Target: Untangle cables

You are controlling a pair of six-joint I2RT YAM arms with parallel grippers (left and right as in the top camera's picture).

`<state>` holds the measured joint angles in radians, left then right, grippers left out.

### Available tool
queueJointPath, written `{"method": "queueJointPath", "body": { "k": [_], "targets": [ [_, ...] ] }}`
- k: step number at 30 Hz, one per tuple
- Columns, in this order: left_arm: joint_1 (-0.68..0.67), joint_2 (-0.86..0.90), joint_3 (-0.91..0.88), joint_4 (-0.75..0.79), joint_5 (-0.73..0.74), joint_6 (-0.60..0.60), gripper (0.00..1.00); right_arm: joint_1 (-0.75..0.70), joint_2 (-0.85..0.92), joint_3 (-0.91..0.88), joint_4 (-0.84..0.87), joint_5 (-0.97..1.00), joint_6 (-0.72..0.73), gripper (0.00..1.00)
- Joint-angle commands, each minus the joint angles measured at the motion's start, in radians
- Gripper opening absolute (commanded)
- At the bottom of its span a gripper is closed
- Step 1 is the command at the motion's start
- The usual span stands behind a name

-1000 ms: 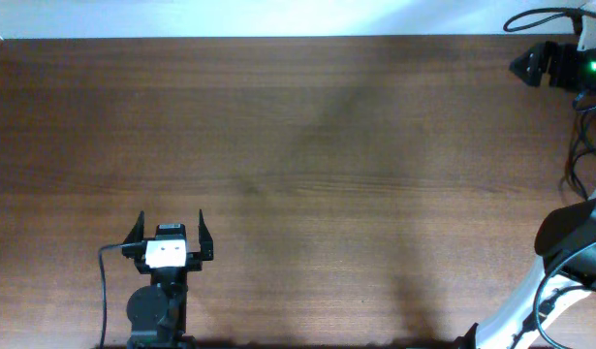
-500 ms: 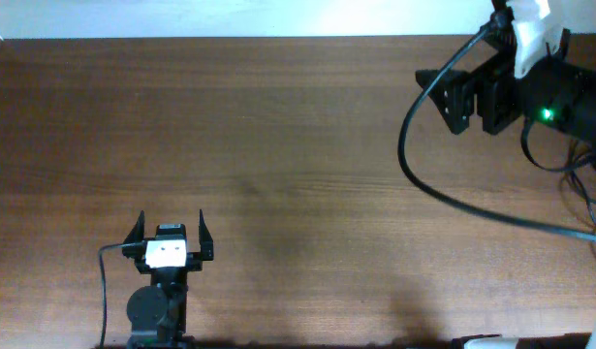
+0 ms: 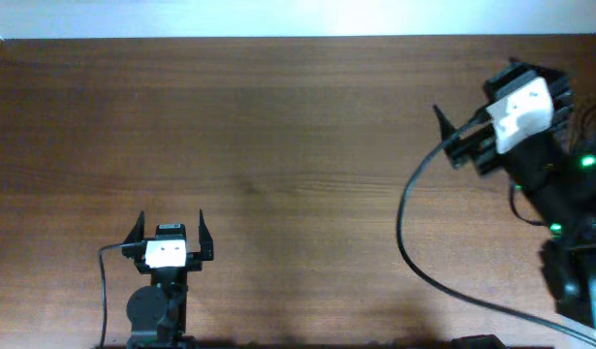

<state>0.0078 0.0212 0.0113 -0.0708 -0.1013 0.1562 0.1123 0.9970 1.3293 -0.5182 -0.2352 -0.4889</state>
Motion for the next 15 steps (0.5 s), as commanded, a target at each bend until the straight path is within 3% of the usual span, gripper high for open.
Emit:
{"method": "queueJointPath", "body": {
  "k": [1, 15],
  "targets": [
    [0.003, -0.008, -0.002, -0.006, 0.007, -0.012, 0.99, 0.005, -0.085, -0.183, 0.129, 0.030, -0.005, 0.99],
    [0.003, -0.008, -0.002, -0.006, 0.007, -0.012, 0.99, 0.004, -0.799, -0.964, 0.373, 0.072, -0.004, 0.99]
  ]
}}
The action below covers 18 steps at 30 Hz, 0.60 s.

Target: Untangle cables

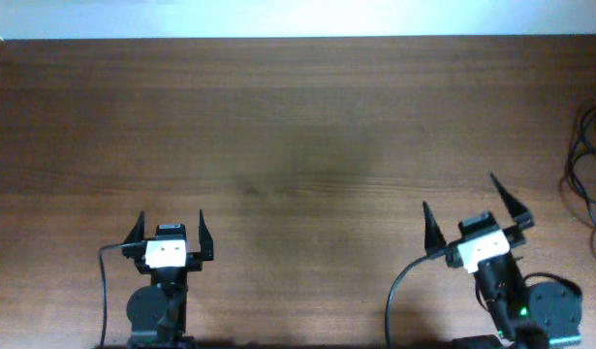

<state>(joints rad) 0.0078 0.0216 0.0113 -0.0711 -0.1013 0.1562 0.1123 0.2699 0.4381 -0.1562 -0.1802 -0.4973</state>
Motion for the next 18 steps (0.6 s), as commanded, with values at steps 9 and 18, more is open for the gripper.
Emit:
{"method": "queueJointPath", "body": {
  "k": [9, 18],
  "targets": [
    [0.003, -0.008, -0.002, -0.006, 0.007, -0.012, 0.99, -0.111, -0.267, -0.249, 0.026, 0.035, 0.263, 0.99],
    [0.003, -0.008, -0.002, -0.006, 0.007, -0.012, 0.99, -0.126, -0.267, -0.433, 0.183, 0.057, 0.536, 0.99]
  ]
}}
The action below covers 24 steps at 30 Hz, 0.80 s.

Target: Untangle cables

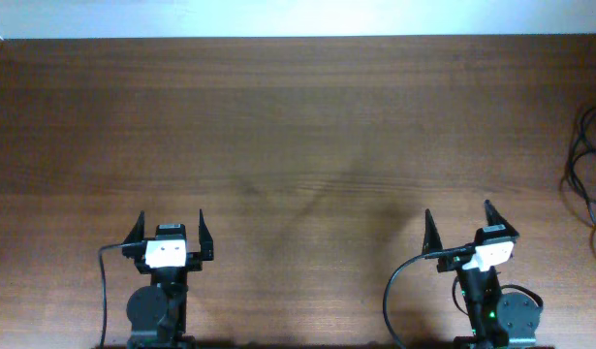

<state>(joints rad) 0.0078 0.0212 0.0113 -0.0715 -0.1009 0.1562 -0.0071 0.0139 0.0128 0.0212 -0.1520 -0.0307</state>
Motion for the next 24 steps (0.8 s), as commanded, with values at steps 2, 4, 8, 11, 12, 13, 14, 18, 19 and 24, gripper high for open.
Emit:
{"method": "queueJointPath", "body": {
  "k": [2, 4, 8, 11, 12, 13, 14, 18, 19, 24],
  "targets": [
    [0.003, -0.008, -0.002, -0.005, 0.007, -0.012, 0.99, -0.006, -0.011, -0.007, 0.007, 0.061, 0.069, 0.99],
    [0.003, -0.008, -0.002, -0.005, 0.007, -0.012, 0.99, -0.006, -0.011, -0.007, 0.007, 0.063, 0.080, 0.99],
    [0.003, -0.008, -0.002, -0.005, 0.007, -0.012, 0.99, 0.060, -0.011, -0.007, -0.009, 0.125, 0.201, 0.99],
    [0.003, -0.008, -0.002, -0.005, 0.007, -0.012, 0.99, 0.132, -0.011, -0.007, -0.035, 0.270, 0.196, 0.99],
    [0.003, -0.008, -0.002, -0.005, 0.007, -0.012, 0.99, 0.129, -0.011, -0.007, -0.053, 0.270, 0.155, 0.99],
    [0.003, -0.008, -0.002, -0.005, 0.007, -0.012, 0.99, 0.129, -0.011, -0.007, -0.057, 0.269, 0.113, 0.99],
    [0.003, -0.008, -0.002, -0.005, 0.007, -0.012, 0.99, 0.129, -0.011, -0.007, -0.062, 0.269, 0.076, 0.99],
    [0.003, -0.008, -0.002, -0.005, 0.007, -0.012, 0.99, 0.129, -0.011, -0.007, -0.096, 0.252, -0.082, 0.99],
    [0.003, -0.008, -0.002, -0.005, 0.007, -0.012, 0.99, 0.129, -0.011, -0.007, -0.095, 0.249, -0.082, 0.99],
    [0.003, -0.008, -0.002, -0.005, 0.007, -0.012, 0.99, 0.129, -0.011, -0.007, -0.097, 0.238, -0.081, 0.99]
  ]
}}
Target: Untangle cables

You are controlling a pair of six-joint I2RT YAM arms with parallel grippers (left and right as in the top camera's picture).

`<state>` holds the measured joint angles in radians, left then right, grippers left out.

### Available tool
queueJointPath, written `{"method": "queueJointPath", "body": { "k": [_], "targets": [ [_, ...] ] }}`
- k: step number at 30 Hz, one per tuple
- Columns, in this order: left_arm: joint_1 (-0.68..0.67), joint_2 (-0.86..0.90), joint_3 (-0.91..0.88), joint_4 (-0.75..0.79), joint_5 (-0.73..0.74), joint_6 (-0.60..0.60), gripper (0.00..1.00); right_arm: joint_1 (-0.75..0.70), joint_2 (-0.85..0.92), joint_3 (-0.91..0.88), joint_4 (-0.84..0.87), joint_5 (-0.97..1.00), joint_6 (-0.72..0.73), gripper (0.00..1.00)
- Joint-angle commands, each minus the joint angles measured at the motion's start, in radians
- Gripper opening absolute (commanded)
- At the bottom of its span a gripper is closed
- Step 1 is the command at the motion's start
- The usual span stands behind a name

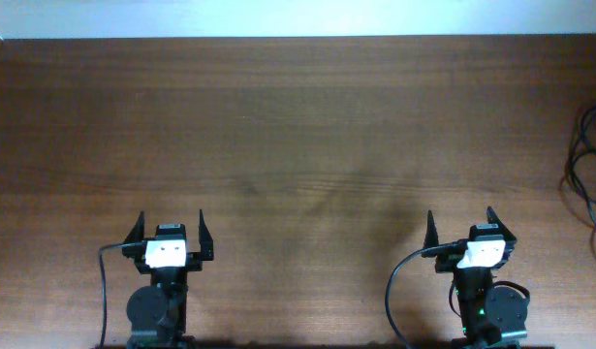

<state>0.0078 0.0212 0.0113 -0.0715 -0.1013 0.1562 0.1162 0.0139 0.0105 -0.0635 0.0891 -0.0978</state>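
Note:
Black cables (586,170) lie in loops at the far right edge of the wooden table (298,126), partly cut off by the frame. My left gripper (170,226) sits open at the near left, nothing between its fingers. My right gripper (464,222) sits open at the near right, also holding nothing, well short of the cables. Both point toward the far side of the table.
A thin grey cable of each arm's own wiring curves down beside the left arm (105,281) and the right arm (396,286). A pale wall strip runs along the far table edge (298,19).
My right gripper has settled slightly to the right and squared up over its base. The left arm has not moved. The cables at the right edge lie as before.
My right arm was stretched out over the far right of the table, covering the spot where the cables lie. Then it was drawn back near its base, with the cables showing at the right edge. Since then it has straightened into its rest pose; the left stayed still.

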Motion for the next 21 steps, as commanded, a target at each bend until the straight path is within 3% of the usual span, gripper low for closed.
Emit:
{"method": "queueJointPath", "body": {
  "k": [1, 4, 21],
  "targets": [
    [0.003, -0.008, -0.002, -0.005, 0.007, -0.012, 0.99, 0.006, -0.011, -0.005, -0.012, -0.006, -0.002, 0.99],
    [0.003, -0.008, -0.002, -0.005, 0.007, -0.012, 0.99, -0.025, -0.011, -0.005, -0.012, -0.011, 0.126, 0.99],
    [0.003, -0.008, -0.002, -0.005, 0.007, -0.012, 0.99, -0.046, -0.011, -0.005, -0.011, -0.006, 0.087, 0.99]
  ]
}}
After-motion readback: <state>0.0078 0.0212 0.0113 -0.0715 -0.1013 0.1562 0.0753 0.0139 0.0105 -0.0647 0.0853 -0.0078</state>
